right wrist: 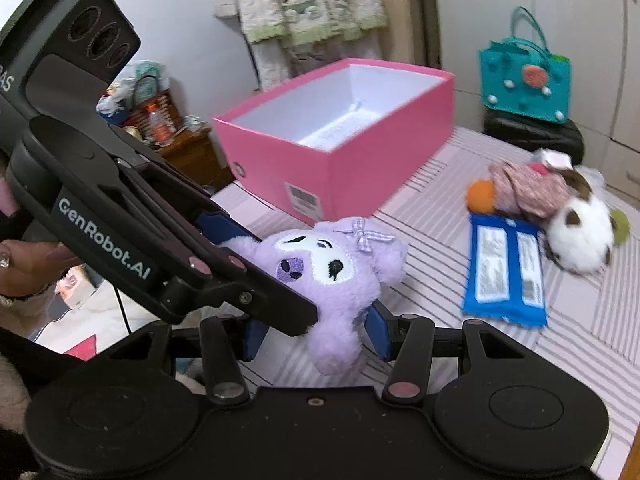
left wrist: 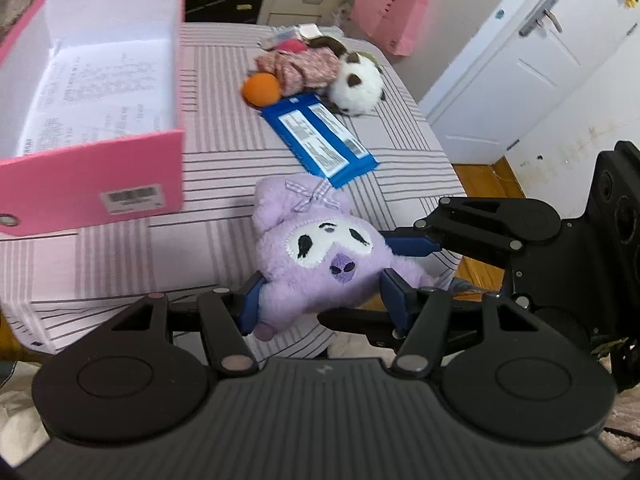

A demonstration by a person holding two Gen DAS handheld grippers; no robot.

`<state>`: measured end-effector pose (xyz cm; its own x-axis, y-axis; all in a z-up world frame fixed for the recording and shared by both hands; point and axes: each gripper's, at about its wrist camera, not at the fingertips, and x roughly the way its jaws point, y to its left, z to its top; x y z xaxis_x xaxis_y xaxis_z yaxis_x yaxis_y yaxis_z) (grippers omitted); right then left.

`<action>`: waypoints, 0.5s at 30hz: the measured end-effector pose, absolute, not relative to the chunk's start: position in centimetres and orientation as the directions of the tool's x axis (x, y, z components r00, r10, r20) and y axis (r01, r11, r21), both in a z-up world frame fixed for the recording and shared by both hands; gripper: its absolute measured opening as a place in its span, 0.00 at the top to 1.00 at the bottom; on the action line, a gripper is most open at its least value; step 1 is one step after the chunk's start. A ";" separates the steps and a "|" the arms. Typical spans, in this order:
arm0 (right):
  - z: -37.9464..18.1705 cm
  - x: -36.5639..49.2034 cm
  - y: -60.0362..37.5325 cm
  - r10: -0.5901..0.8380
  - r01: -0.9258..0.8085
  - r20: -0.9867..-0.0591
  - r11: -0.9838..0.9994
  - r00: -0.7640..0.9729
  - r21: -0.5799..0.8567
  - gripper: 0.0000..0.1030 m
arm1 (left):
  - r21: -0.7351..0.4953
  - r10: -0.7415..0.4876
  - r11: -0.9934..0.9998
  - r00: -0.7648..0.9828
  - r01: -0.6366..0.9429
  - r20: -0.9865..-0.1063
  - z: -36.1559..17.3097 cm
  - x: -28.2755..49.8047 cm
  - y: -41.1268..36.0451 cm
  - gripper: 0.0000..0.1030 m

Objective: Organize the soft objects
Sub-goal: 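Lift the purple plush with the left gripper and carry it over the pink box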

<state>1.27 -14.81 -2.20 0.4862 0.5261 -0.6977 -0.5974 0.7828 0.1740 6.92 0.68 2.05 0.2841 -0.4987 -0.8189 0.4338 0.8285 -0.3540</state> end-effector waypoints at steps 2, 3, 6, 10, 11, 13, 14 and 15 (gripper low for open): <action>-1.6 1.5 -14.1 0.536 -0.613 -0.691 0.772 0.485 0.169 0.45 | -0.347 -0.496 0.833 0.301 0.431 -0.815 2.7 6.9 1.5 0.42; -1.3 1.6 -13.8 0.541 -0.620 -0.688 0.767 0.484 0.167 0.45 | -0.344 -0.494 0.834 0.306 0.431 -0.814 3.1 7.0 1.9 0.42; 0.0 1.9 -12.5 0.559 -0.642 -0.666 0.751 0.494 0.154 0.45 | -0.329 -0.491 0.838 0.336 0.436 -0.804 4.8 7.2 3.3 0.42; 2.1 2.6 -10.9 0.588 -0.670 -0.620 0.730 0.520 0.130 0.45 | -0.281 -0.478 0.847 0.414 0.452 -0.775 7.3 7.2 5.0 0.42; 2.5 2.8 -10.5 0.591 -0.676 -0.609 0.727 0.529 0.118 0.45 | -0.266 -0.474 0.850 0.438 0.456 -0.764 7.9 7.3 5.4 0.42; 3.1 3.3 -9.7 0.595 -0.684 -0.588 0.723 0.548 0.095 0.45 | -0.243 -0.468 0.855 0.477 0.459 -0.744 8.6 7.6 5.9 0.43; 3.3 3.7 -9.4 0.595 -0.685 -0.580 0.724 0.555 0.087 0.45 | -0.229 -0.467 0.855 0.499 0.465 -0.730 8.9 7.8 6.2 0.43; 3.5 4.1 -9.2 0.595 -0.684 -0.573 0.725 0.563 0.081 0.45 | -0.217 -0.466 0.856 0.517 0.469 -0.718 9.0 8.0 6.4 0.43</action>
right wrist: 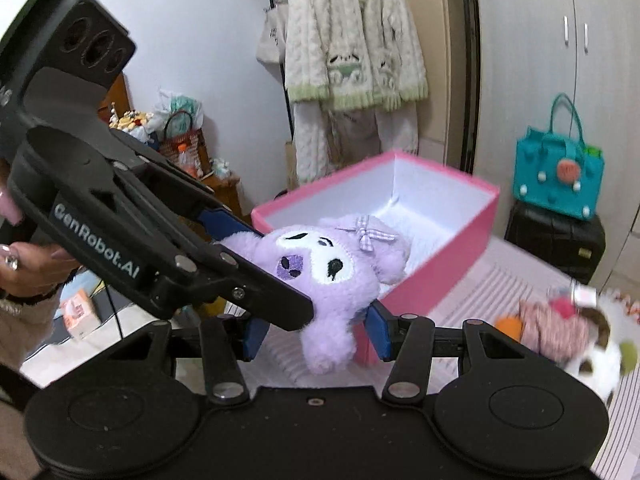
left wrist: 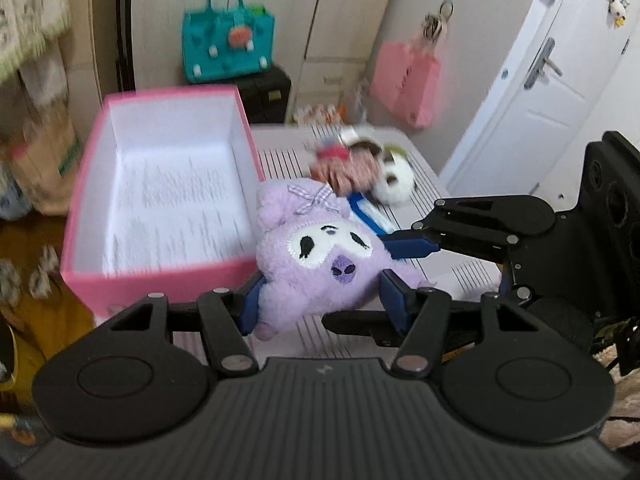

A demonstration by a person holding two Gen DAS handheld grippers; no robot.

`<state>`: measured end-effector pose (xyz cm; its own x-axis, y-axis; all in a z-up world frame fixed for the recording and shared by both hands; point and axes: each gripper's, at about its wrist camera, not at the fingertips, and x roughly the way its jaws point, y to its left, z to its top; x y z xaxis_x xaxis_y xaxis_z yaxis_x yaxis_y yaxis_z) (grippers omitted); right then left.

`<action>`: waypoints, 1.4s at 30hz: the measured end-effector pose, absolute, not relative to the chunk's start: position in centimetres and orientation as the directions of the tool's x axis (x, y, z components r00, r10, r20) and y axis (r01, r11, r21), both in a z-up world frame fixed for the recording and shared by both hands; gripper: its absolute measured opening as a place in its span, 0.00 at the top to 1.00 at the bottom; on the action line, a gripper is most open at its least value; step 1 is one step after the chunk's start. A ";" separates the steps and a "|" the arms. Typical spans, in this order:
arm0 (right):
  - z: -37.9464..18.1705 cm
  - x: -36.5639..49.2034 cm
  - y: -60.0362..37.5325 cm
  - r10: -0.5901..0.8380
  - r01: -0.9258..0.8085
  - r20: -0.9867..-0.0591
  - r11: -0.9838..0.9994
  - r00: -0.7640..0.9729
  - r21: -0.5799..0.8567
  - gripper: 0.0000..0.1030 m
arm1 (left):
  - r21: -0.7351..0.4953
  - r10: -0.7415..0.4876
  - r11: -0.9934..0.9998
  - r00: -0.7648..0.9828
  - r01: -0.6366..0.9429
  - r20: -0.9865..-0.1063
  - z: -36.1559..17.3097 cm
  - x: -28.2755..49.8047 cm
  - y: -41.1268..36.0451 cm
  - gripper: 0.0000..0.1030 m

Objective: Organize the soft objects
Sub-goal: 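Lift the purple plush with the left gripper and carry it over the pink box, then lower the plush into the pink box and open the left gripper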

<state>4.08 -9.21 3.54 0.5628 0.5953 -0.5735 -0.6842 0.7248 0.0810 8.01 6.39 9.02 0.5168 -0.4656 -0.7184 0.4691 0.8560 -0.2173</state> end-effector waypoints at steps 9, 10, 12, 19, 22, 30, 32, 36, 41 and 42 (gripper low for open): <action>4.0 11.1 -7.3 0.587 -0.688 -0.563 0.724 0.582 0.043 0.45 | -0.279 -0.478 0.867 0.531 0.413 -0.699 8.6 16.2 8.9 0.43; 3.9 12.3 -7.0 0.580 -0.686 -0.570 0.726 0.581 0.040 0.45 | -0.282 -0.475 0.870 0.530 0.405 -0.703 8.4 17.2 9.1 0.43; 3.6 14.8 -6.4 0.565 -0.680 -0.583 0.732 0.583 0.030 0.45 | -0.286 -0.463 0.878 0.527 0.384 -0.713 7.7 19.7 9.2 0.43; 1.1 21.6 -5.1 0.519 -0.641 -0.622 0.767 0.586 0.037 0.46 | -0.347 -0.477 0.875 0.475 0.338 -0.740 4.7 27.1 10.5 0.43; 0.0 22.9 -4.0 0.481 -0.637 -0.644 0.771 0.595 -0.012 0.46 | -0.375 -0.481 0.874 0.447 0.309 -0.754 3.2 29.2 10.8 0.43; -1.7 26.6 -2.0 0.400 -0.623 -0.726 0.781 0.560 -0.050 0.47 | -0.423 -0.481 0.876 0.365 0.230 -0.797 0.3 33.2 11.3 0.43; -2.0 27.5 -1.8 0.388 -0.613 -0.738 0.789 0.551 -0.042 0.47 | -0.438 -0.486 0.874 0.354 0.209 -0.799 -0.3 33.9 11.4 0.43; -2.6 28.9 -1.5 0.350 -0.590 -0.765 0.806 0.540 -0.048 0.48 | -0.465 -0.495 0.869 0.321 0.170 -0.807 -1.5 35.2 11.5 0.44; -2.3 29.6 -1.4 0.322 -0.568 -0.785 0.822 0.529 -0.046 0.48 | -0.515 -0.532 0.845 0.314 0.143 -0.786 -2.2 35.7 11.5 0.43; -2.3 29.7 -1.3 0.316 -0.568 -0.788 0.821 0.529 -0.052 0.48 | -0.522 -0.535 0.842 0.318 0.133 -0.782 -2.3 35.7 11.7 0.44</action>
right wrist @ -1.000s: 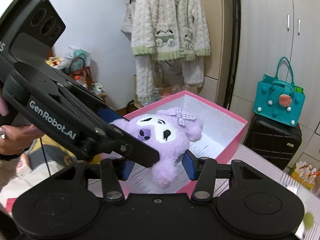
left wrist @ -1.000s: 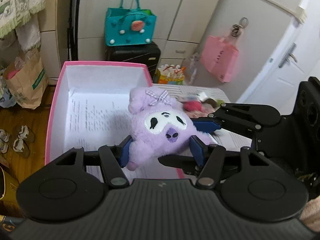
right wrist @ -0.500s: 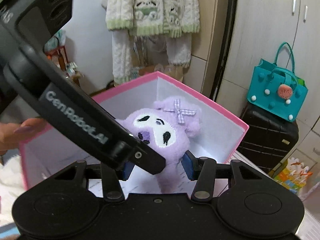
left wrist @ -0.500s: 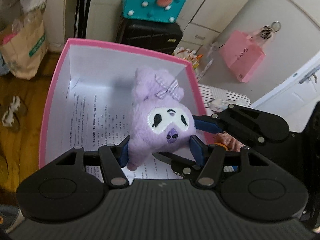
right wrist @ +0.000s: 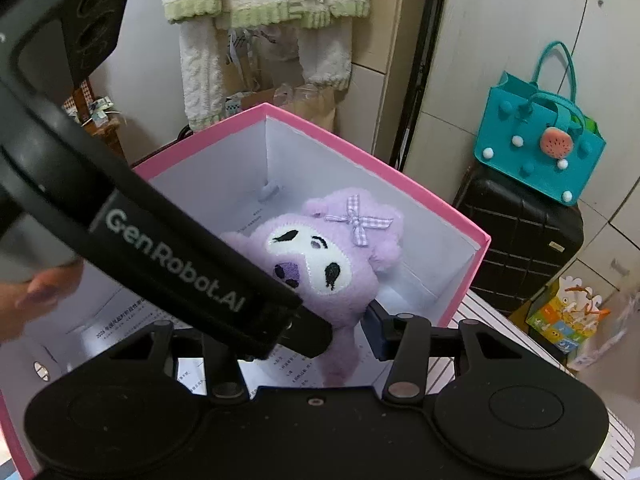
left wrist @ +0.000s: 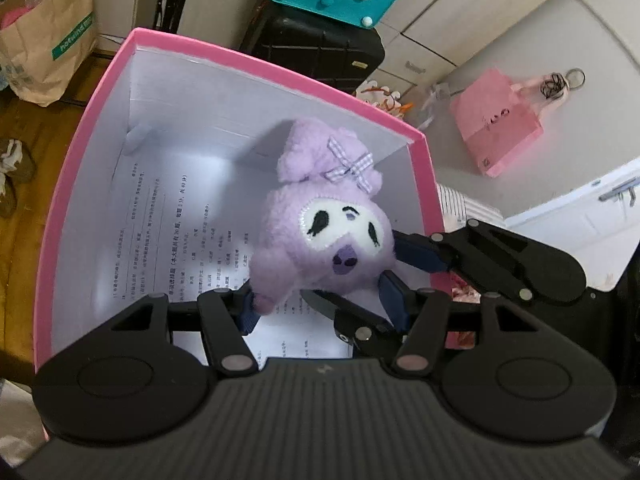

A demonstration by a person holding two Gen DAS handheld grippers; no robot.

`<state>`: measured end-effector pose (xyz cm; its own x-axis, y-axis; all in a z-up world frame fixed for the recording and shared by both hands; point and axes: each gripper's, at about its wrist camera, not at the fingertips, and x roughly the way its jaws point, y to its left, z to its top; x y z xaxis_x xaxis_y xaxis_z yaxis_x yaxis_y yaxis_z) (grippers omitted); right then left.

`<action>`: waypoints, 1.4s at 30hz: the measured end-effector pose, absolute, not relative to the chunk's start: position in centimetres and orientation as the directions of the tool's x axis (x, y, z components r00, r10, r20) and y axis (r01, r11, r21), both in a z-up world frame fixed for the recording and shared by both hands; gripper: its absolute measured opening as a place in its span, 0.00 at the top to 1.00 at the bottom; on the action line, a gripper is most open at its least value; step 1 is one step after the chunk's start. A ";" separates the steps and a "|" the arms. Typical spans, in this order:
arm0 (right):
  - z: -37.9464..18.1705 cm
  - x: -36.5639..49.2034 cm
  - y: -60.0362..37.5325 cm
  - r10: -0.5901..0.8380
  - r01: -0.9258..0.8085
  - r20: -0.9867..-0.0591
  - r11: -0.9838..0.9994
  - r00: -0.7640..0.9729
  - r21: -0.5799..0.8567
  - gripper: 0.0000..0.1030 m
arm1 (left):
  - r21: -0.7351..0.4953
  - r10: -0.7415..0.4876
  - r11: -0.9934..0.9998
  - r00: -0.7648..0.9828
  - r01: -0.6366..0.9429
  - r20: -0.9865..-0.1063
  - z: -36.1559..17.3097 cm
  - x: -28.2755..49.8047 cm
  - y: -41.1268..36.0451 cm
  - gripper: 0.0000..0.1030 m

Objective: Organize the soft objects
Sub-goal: 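Lower the plush into the pink box and open the left gripper, then withdraw the left tool and move it toward the blue wipe packet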

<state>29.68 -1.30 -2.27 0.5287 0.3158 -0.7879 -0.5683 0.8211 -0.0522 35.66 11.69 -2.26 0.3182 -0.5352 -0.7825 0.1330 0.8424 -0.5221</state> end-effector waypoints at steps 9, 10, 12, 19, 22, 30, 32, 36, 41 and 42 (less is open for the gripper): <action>-2.6 30.9 -0.3 0.324 -0.615 -0.820 0.787 0.472 -0.043 0.48 | -0.528 -0.504 0.848 0.373 0.043 -0.779 -2.1 34.8 13.9 0.50; -2.6 30.8 -0.2 0.320 -0.619 -0.819 0.783 0.477 -0.055 0.48 | -0.513 -0.487 0.858 0.383 0.039 -0.785 -2.0 34.6 14.0 0.50; -2.7 30.8 -0.1 0.317 -0.619 -0.813 0.782 0.488 -0.067 0.50 | -0.467 -0.450 0.882 0.410 0.064 -0.793 -1.6 34.1 14.0 0.50; -3.7 30.2 0.9 0.282 -0.649 -0.814 0.747 0.508 -0.145 0.60 | -0.441 -0.431 0.895 0.400 0.072 -0.809 -2.2 34.7 13.7 0.52; -3.6 29.9 0.3 0.286 -0.640 -0.802 0.754 0.524 -0.150 0.63 | -0.450 -0.440 0.890 0.401 0.075 -0.803 -2.3 35.1 13.3 0.53; -1.5 26.1 -1.8 0.297 -0.637 -0.739 0.737 0.605 -0.226 0.58 | -0.397 -0.431 0.902 0.414 0.170 -0.802 -0.9 34.0 11.8 0.52; -1.3 25.4 -2.3 0.308 -0.642 -0.733 0.733 0.607 -0.223 0.58 | -0.381 -0.423 0.906 0.409 0.184 -0.809 -0.7 33.5 11.4 0.52; -0.8 24.3 -3.5 0.353 -0.656 -0.717 0.730 0.601 -0.191 0.58 | -0.337 -0.392 0.920 0.410 0.201 -0.824 0.1 32.2 10.8 0.52; 0.6 22.9 -5.5 0.433 -0.671 -0.702 0.737 0.565 -0.086 0.58 | -0.256 -0.347 0.933 0.441 0.254 -0.828 2.3 29.2 10.5 0.52; 0.8 22.5 -5.9 0.447 -0.674 -0.698 0.735 0.559 -0.069 0.58 | -0.241 -0.342 0.933 0.448 0.268 -0.826 2.9 28.5 10.5 0.51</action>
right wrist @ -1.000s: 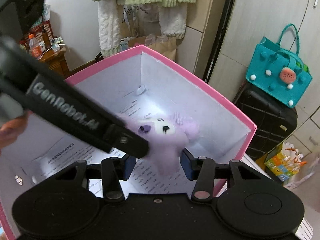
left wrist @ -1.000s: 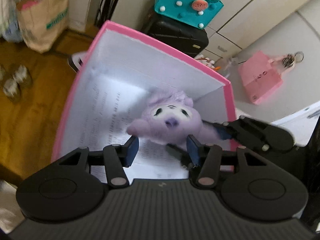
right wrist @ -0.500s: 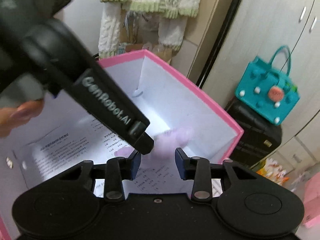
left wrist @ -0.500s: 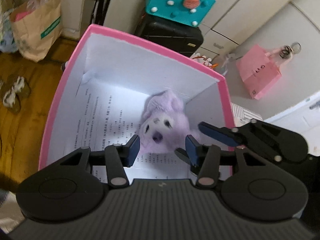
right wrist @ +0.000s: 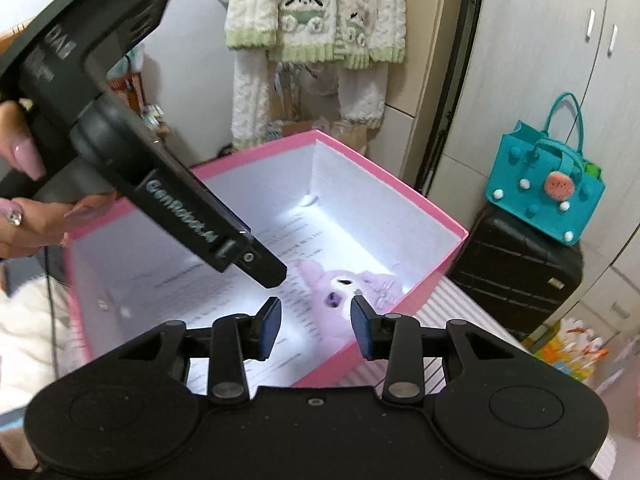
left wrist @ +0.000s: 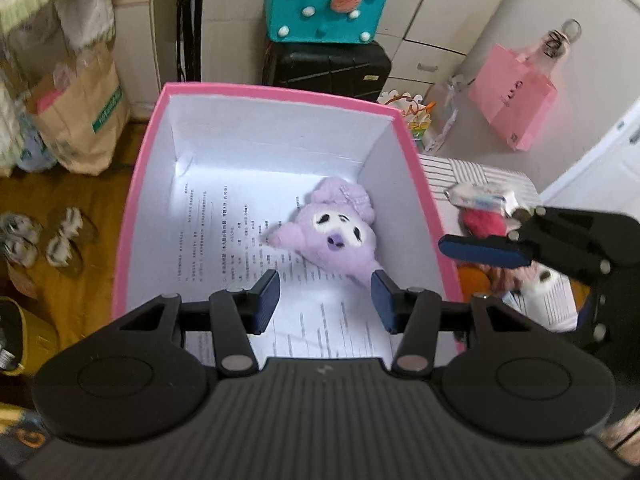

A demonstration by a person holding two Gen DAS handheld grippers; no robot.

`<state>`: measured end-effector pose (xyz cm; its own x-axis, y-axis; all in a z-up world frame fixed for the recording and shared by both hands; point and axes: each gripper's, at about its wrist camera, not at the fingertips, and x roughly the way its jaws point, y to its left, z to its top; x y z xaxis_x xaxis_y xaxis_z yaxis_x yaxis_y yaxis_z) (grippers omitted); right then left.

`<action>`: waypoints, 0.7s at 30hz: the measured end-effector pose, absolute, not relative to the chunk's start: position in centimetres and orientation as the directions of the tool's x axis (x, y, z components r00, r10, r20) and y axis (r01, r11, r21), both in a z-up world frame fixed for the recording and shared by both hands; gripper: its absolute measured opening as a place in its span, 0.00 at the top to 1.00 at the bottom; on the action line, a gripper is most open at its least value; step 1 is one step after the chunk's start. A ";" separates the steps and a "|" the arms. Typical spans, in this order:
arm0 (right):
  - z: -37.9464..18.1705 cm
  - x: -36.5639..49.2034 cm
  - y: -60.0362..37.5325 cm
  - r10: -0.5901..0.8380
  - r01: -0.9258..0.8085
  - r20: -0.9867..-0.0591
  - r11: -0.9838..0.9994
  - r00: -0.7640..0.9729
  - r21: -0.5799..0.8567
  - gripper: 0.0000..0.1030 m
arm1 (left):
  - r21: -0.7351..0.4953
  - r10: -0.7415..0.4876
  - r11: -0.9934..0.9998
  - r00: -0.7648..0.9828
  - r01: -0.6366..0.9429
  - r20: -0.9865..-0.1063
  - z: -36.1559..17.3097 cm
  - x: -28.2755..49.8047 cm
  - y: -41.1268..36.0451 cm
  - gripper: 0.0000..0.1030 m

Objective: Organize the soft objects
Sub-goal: 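Withdraw the left tool and move it toward the blue wipe packet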

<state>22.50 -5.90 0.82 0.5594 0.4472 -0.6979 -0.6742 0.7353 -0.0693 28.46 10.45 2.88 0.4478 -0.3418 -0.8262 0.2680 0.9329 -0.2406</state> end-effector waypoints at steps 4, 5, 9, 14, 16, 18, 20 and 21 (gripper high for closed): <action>2.3 20.4 -7.1 0.506 -0.689 -0.675 0.725 0.538 -0.005 0.58 | -0.177 -0.332 0.925 0.486 0.336 -0.808 5.3 25.2 10.0 0.48; 2.6 20.0 -7.3 0.517 -0.691 -0.671 0.723 0.531 0.010 0.58 | -0.158 -0.327 0.923 0.497 0.351 -0.803 6.0 24.3 9.8 0.48; 4.0 18.2 -7.9 0.531 -0.697 -0.673 0.716 0.514 0.033 0.58 | -0.115 -0.321 0.915 0.524 0.388 -0.789 8.2 21.4 9.5 0.47; 5.9 15.8 -8.7 0.546 -0.707 -0.661 0.707 0.515 0.033 0.58 | -0.074 -0.309 0.910 0.549 0.407 -0.776 10.2 18.7 9.2 0.45; 6.6 14.9 -9.0 0.545 -0.704 -0.645 0.710 0.535 0.016 0.57 | -0.055 -0.299 0.909 0.557 0.412 -0.775 10.8 17.7 8.9 0.43; 7.1 13.8 -9.2 0.546 -0.706 -0.632 0.708 0.550 -0.004 0.57 | -0.020 -0.279 0.910 0.577 0.414 -0.768 11.3 16.5 8.7 0.41; 7.4 13.1 -9.5 0.542 -0.705 -0.631 0.709 0.555 -0.011 0.57 | -0.004 -0.277 0.907 0.588 0.422 -0.760 11.6 15.4 8.3 0.40; 7.5 12.8 -9.6 0.540 -0.704 -0.629 0.710 0.559 -0.016 0.57 | -0.005 -0.281 0.904 0.586 0.428 -0.760 11.7 14.9 8.2 0.39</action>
